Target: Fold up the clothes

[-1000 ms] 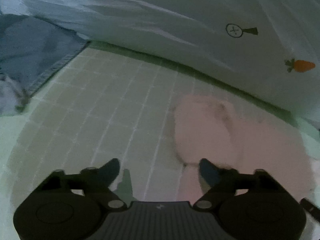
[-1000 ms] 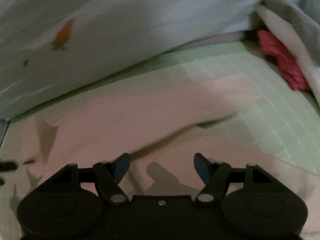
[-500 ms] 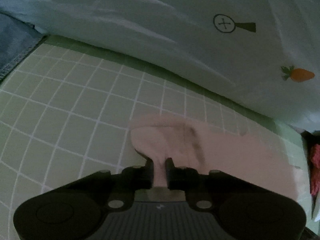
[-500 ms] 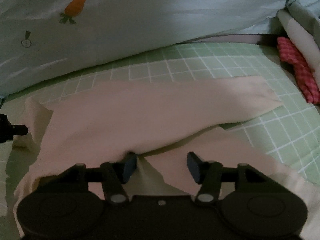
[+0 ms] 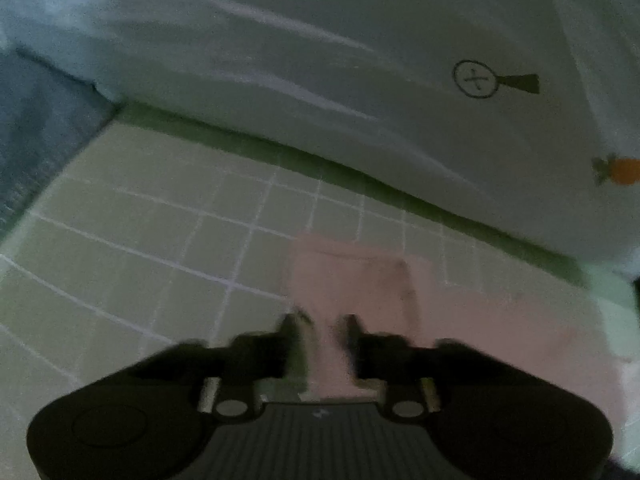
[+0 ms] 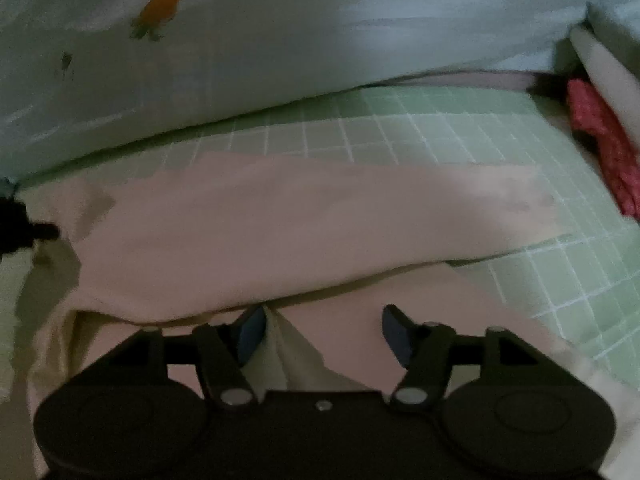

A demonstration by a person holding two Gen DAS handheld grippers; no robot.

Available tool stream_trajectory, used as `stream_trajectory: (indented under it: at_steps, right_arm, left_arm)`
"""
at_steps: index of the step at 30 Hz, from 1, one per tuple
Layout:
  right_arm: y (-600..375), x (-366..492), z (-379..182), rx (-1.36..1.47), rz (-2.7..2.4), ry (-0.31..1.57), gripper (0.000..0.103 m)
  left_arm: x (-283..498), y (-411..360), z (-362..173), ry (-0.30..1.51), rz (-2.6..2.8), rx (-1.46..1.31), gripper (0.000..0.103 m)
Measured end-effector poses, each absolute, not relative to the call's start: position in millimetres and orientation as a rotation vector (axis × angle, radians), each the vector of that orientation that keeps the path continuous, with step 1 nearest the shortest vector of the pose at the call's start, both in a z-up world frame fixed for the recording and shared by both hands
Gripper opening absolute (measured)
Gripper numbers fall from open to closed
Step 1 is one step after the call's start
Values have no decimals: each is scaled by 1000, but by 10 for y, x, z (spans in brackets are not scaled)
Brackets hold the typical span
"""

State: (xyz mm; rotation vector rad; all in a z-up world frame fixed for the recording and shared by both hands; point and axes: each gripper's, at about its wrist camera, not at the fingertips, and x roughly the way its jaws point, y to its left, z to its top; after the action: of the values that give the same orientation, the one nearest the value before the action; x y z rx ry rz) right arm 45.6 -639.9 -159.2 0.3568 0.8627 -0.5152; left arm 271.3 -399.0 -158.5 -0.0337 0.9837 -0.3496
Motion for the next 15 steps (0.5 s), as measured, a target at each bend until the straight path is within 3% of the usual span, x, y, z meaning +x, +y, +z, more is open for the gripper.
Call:
stream_trajectory:
  at_steps: [2, 3, 6, 15]
  right_arm:
    - [-6519, 343, -1505, 368, -566, 813, 83]
    - [-6587, 293, -1466, 369, -587, 791, 85]
    - [-6906, 212, -1444, 360, -669, 762, 90]
    - [-7845, 291, -1704, 366, -874, 776, 90]
  left_arm:
    - [2609, -3956, -1529, 952, -324, 11, 79]
    - [2554, -3920, -1510, 941, -309, 21, 81]
    - [2411, -3830, -1503, 952, -266, 51, 82]
    - [2170, -3699, -1568, 1018, -221, 56, 83]
